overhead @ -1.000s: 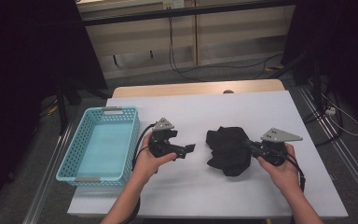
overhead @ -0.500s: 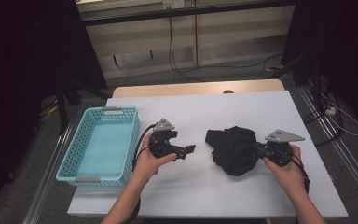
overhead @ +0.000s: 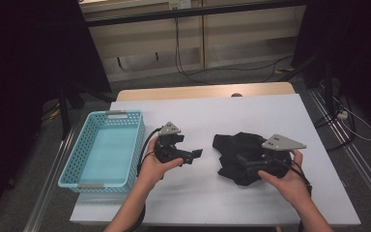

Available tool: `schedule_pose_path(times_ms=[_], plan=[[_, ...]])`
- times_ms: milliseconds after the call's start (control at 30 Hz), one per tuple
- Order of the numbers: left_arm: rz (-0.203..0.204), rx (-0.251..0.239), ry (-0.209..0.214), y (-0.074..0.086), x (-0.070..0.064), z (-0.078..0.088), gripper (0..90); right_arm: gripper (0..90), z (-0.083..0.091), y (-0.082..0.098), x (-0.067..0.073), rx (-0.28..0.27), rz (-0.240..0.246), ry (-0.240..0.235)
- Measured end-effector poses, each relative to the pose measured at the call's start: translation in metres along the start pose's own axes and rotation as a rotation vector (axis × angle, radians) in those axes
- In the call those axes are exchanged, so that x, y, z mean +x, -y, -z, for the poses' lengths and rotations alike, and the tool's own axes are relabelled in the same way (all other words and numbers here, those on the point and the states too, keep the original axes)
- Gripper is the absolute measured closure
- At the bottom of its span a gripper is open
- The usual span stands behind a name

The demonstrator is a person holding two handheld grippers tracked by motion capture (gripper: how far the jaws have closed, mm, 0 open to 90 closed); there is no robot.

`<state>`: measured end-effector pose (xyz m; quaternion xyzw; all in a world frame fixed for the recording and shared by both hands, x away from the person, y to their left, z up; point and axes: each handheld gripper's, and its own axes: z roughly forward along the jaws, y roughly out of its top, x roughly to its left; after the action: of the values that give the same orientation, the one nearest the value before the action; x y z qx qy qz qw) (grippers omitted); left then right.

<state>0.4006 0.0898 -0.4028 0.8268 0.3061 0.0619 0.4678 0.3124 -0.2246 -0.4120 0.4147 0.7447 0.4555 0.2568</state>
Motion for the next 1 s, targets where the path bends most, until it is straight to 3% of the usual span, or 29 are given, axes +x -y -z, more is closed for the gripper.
schedule_pose_path(times_ms=[33, 67, 100, 167, 233, 267, 300, 333, 367, 400, 433, 467, 500, 533, 567, 733, 767, 833, 933, 967, 1000], plan=[[0.001, -0.001, -0.001, 0.001, 0.000, -0.001, 7.1, 3.9, -0.008, 0.002, 0.006, 0.032, 0.032, -0.026], [0.001, -0.001, -0.001, 0.001, 0.000, -0.001, 7.2, 3.9, -0.008, 0.002, 0.006, 0.032, 0.032, -0.026], [-0.001, 0.004, -0.002, 0.001, 0.000, -0.001, 7.2, 3.5, -0.019, 0.008, 0.007, 0.090, 0.066, -0.022], [-0.001, 0.004, 0.000, 0.001, 0.000, -0.001, 7.1, 2.1, -0.023, 0.011, 0.007, 0.112, 0.075, -0.017], [-0.002, 0.003, 0.001, 0.001, 0.000, -0.001, 7.2, 0.7, -0.041, 0.023, 0.002, 0.218, 0.090, 0.018], [-0.002, 0.003, 0.001, 0.001, 0.000, -0.001, 7.2, 0.7, -0.041, 0.023, 0.002, 0.218, 0.090, 0.018], [-0.001, 0.004, 0.001, 0.001, -0.001, -0.001, 7.2, 0.0, -0.045, 0.028, -0.003, 0.255, 0.071, 0.032], [-0.001, 0.004, 0.001, 0.001, -0.001, -0.001, 7.2, 0.0, -0.045, 0.028, -0.003, 0.255, 0.071, 0.032], [0.000, 0.005, 0.002, 0.002, 0.000, -0.001, 7.2, 4.6, -0.046, 0.031, -0.009, 0.270, -0.008, 0.018], [0.000, 0.005, 0.002, 0.002, 0.000, -0.001, 7.2, 4.6, -0.046, 0.031, -0.009, 0.270, -0.008, 0.018], [0.003, 0.005, 0.000, 0.002, 0.000, -0.001, 7.2, 8.6, -0.046, 0.031, -0.012, 0.272, -0.039, 0.006], [0.002, 0.006, -0.002, 0.002, 0.001, -0.001, 7.2, 18.1, -0.044, 0.033, -0.017, 0.271, -0.091, -0.005], [0.004, 0.005, -0.003, 0.003, 0.001, -0.001, 7.2, 40.8, -0.041, 0.035, -0.024, 0.251, -0.143, -0.065], [0.002, 0.007, -0.002, 0.003, 0.001, -0.001, 7.2, 53.8, -0.039, 0.036, -0.025, 0.244, -0.142, -0.070], [0.003, 0.008, 0.000, 0.002, 0.000, -0.001, 7.2, 60.8, -0.037, 0.036, -0.026, 0.230, -0.157, -0.090], [-0.003, 0.009, 0.000, 0.001, -0.001, -0.003, 7.2, 70.1, -0.037, 0.035, -0.022, 0.210, -0.146, -0.102], [-0.004, 0.006, 0.003, 0.001, -0.001, -0.004, 7.2, 72.4, -0.037, 0.034, -0.019, 0.201, -0.171, -0.141], [-0.006, 0.011, 0.002, 0.000, -0.001, -0.004, 7.2, 72.8, -0.038, 0.034, -0.017, 0.197, -0.173, -0.155], [-0.005, 0.012, 0.004, 0.000, -0.001, -0.006, 7.2, 73.6, -0.041, 0.032, -0.005, 0.180, -0.210, -0.257], [-0.007, 0.015, 0.003, 0.000, -0.002, -0.006, 7.3, 73.5, -0.044, 0.029, 0.009, 0.168, -0.210, -0.340], [-0.007, 0.015, 0.003, 0.000, -0.002, -0.006, 7.3, 73.5, -0.044, 0.029, 0.009, 0.168, -0.210, -0.340]])
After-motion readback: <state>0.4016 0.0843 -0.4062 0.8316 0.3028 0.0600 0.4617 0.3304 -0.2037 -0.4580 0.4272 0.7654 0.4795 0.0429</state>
